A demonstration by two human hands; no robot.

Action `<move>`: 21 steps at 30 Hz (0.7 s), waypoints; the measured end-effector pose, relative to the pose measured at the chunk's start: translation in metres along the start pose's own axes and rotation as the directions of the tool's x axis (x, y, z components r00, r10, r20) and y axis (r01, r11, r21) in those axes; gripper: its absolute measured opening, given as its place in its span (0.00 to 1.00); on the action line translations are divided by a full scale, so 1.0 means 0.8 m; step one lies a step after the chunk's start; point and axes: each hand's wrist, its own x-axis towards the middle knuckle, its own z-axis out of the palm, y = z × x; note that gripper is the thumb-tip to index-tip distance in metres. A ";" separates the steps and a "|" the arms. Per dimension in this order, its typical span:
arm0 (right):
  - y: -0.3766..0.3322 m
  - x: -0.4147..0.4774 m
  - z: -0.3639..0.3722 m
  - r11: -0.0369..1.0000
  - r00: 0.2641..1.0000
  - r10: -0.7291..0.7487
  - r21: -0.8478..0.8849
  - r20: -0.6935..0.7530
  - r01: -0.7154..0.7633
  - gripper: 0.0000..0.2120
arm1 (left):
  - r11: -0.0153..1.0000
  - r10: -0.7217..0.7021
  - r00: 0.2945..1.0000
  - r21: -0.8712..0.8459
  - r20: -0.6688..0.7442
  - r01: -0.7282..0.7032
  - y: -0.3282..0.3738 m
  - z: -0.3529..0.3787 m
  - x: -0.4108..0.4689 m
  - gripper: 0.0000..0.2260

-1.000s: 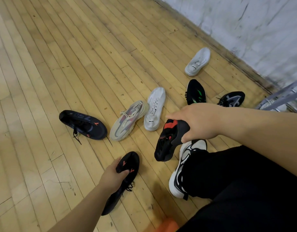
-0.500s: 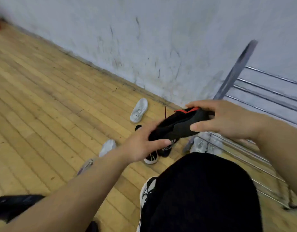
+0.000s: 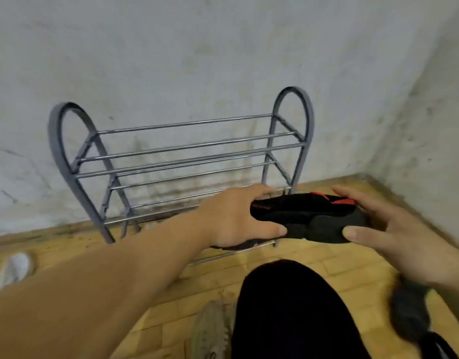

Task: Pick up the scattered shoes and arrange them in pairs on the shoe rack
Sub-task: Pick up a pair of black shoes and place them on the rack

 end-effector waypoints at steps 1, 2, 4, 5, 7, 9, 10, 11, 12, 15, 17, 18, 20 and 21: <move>0.024 -0.017 -0.022 0.998 0.997 0.041 0.042 -0.067 -0.038 0.34 | 0.999 0.022 0.999 0.033 0.043 -0.023 0.021 0.021 0.028 0.38; 0.050 -0.033 -0.043 0.994 0.989 0.082 0.085 -0.125 -0.072 0.34 | 0.998 0.031 0.996 0.054 0.084 -0.036 0.041 0.043 0.053 0.39; 0.104 -0.064 -0.079 0.979 0.964 0.160 0.159 -0.211 -0.127 0.36 | 0.997 0.045 0.986 0.060 0.161 -0.056 0.074 0.090 0.098 0.39; 0.131 -0.078 -0.095 0.966 0.948 0.202 0.207 -0.247 -0.152 0.37 | 0.997 0.046 0.978 0.047 0.202 -0.056 0.089 0.113 0.117 0.39; 0.175 -0.103 -0.120 0.917 0.910 0.294 0.353 -0.292 -0.183 0.39 | 0.999 0.035 0.962 0.030 0.269 -0.045 0.111 0.159 0.151 0.40; 0.212 -0.121 -0.135 0.874 0.879 0.356 0.447 -0.318 -0.192 0.45 | 0.999 0.015 0.947 0.043 0.320 -0.030 0.126 0.201 0.176 0.41; 0.228 -0.129 -0.139 0.863 0.869 0.376 0.463 -0.322 -0.202 0.48 | 0.998 0.008 0.938 0.049 0.347 -0.026 0.130 0.220 0.186 0.41; 0.243 -0.137 -0.143 0.852 0.859 0.395 0.479 -0.325 -0.210 0.50 | 0.997 0.005 0.927 0.065 0.375 -0.031 0.135 0.236 0.195 0.41; 0.258 -0.145 -0.146 0.839 0.850 0.412 0.500 -0.328 -0.214 0.51 | 0.995 0.006 0.915 0.093 0.403 -0.047 0.138 0.251 0.202 0.41; 0.290 -0.171 -0.151 0.798 0.820 0.452 0.570 -0.352 -0.195 0.49 | 0.990 0.008 0.872 0.122 0.490 -0.077 0.144 0.282 0.215 0.44; 0.301 -0.187 -0.152 0.777 0.801 0.465 0.607 -0.378 -0.165 0.44 | 0.994 -0.006 0.823 0.093 0.568 -0.057 0.146 0.298 0.217 0.48; 0.305 -0.195 -0.151 0.770 0.793 0.471 0.619 -0.386 -0.157 0.40 | 0.995 -0.017 0.798 0.092 0.602 -0.049 0.148 0.307 0.216 0.49; 0.315 -0.209 -0.152 0.762 0.791 0.485 0.623 -0.373 -0.174 0.36 | 0.990 -0.027 0.773 0.124 0.633 -0.068 0.154 0.323 0.214 0.48; 0.321 -0.217 -0.153 0.760 0.787 0.501 0.619 -0.361 -0.199 0.36 | 0.985 -0.027 0.773 0.149 0.634 -0.088 0.159 0.329 0.213 0.47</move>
